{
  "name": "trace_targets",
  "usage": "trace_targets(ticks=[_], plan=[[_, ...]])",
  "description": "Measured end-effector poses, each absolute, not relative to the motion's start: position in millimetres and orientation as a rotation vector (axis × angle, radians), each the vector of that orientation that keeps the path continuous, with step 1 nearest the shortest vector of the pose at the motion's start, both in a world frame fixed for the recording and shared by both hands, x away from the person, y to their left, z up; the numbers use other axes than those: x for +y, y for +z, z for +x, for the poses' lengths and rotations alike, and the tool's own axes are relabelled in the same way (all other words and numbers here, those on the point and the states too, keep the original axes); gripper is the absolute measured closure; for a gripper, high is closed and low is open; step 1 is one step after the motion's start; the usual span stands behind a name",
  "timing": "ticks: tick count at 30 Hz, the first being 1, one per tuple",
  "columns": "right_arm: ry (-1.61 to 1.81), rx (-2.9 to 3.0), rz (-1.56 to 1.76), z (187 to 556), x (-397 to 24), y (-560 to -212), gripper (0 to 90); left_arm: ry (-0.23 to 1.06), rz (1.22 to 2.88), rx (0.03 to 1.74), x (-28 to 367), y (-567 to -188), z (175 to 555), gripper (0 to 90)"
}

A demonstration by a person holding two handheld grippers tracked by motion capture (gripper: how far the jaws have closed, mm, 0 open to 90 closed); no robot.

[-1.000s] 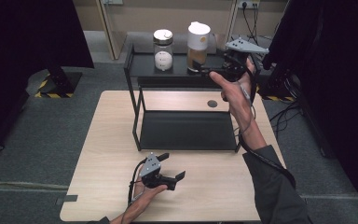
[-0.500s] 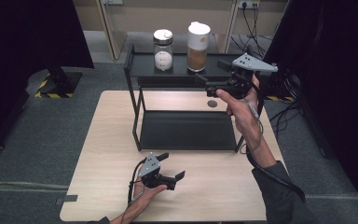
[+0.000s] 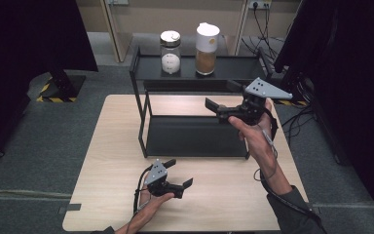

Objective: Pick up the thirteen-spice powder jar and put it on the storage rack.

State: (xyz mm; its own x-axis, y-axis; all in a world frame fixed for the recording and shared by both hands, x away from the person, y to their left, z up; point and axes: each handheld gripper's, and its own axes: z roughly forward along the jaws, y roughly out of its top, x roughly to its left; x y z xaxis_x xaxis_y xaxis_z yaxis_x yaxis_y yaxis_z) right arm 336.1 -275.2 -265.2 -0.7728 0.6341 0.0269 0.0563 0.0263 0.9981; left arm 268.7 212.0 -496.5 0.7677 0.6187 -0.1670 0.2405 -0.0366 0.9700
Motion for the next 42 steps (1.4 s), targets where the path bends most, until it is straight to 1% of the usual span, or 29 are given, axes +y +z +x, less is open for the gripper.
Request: trace_targets(ticks=[20, 37, 42], plan=[[1.781, 1.852, 0.751, 309, -293, -325, 0.5, 0.343, 1.613, 0.708, 213, -497, 269, 1.5], [1.758, 1.879, 0.817, 288, -311, -387, 0.5, 0.349, 1.605, 0.719, 214, -497, 269, 1.5], [1.759, 1.886, 0.845, 284, -315, -401, 0.5, 0.350, 1.603, 0.722, 214, -497, 269, 1.5]])
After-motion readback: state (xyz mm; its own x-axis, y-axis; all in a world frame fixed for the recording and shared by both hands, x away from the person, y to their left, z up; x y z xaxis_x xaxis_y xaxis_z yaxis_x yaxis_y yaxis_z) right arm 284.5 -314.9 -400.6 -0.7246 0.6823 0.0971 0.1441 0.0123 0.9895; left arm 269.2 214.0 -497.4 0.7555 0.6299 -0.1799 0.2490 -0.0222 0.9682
